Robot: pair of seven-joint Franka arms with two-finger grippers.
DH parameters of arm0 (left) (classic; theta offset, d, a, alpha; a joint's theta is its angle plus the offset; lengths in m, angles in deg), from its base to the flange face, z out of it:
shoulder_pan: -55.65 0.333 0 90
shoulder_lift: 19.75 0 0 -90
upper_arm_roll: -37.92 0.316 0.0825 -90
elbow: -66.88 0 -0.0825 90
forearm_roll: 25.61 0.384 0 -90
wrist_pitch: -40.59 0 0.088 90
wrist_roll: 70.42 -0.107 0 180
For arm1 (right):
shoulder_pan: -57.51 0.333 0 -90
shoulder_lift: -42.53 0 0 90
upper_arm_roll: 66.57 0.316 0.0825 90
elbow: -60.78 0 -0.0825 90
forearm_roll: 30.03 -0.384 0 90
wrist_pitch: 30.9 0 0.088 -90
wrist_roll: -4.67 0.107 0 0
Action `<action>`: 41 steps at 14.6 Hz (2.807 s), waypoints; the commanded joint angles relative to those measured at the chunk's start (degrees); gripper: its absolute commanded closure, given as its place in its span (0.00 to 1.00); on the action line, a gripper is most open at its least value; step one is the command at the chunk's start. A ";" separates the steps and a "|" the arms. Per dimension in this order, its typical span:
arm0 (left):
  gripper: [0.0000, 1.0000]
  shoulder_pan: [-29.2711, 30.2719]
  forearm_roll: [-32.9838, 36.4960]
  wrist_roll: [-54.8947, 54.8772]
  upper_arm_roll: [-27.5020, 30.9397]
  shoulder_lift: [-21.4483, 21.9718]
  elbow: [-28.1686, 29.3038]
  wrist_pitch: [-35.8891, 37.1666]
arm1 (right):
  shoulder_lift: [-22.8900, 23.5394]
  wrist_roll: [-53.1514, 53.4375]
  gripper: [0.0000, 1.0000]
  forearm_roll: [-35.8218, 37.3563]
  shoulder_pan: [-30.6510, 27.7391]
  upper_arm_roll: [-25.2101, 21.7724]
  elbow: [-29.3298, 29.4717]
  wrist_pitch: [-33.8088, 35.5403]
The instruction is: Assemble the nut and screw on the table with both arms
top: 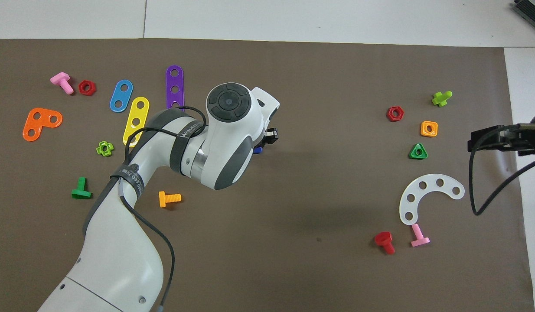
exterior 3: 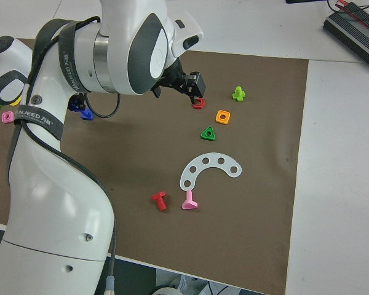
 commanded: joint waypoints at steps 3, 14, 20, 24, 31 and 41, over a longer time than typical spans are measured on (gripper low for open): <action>0.60 -0.11 0.19 0.75 0.39 -1.31 -1.65 0.61 | -1.04 0.46 0.00 -0.62 -0.30 0.25 -0.88 0.41; 0.60 0.50 0.36 0.83 0.39 -3.42 -1.91 -0.97 | -1.04 0.46 0.00 -0.62 -0.30 0.25 -0.79 0.41; 0.60 0.41 0.01 0.83 0.39 -4.56 -6.11 4.20 | -1.04 0.46 0.00 -0.71 -0.30 0.25 -0.79 0.41; 0.60 0.50 -0.08 0.92 0.39 -5.00 -7.36 5.27 | -1.04 0.46 0.00 -0.71 -0.30 0.25 -0.79 0.41; 0.60 0.24 0.01 0.83 0.30 -5.96 -6.92 4.83 | -1.04 0.46 0.00 -0.62 -0.30 0.25 -0.79 0.41; 0.62 0.50 -0.07 0.83 0.30 -6.50 -6.48 5.26 | -1.04 0.46 0.00 -0.71 -0.30 0.25 -0.79 0.41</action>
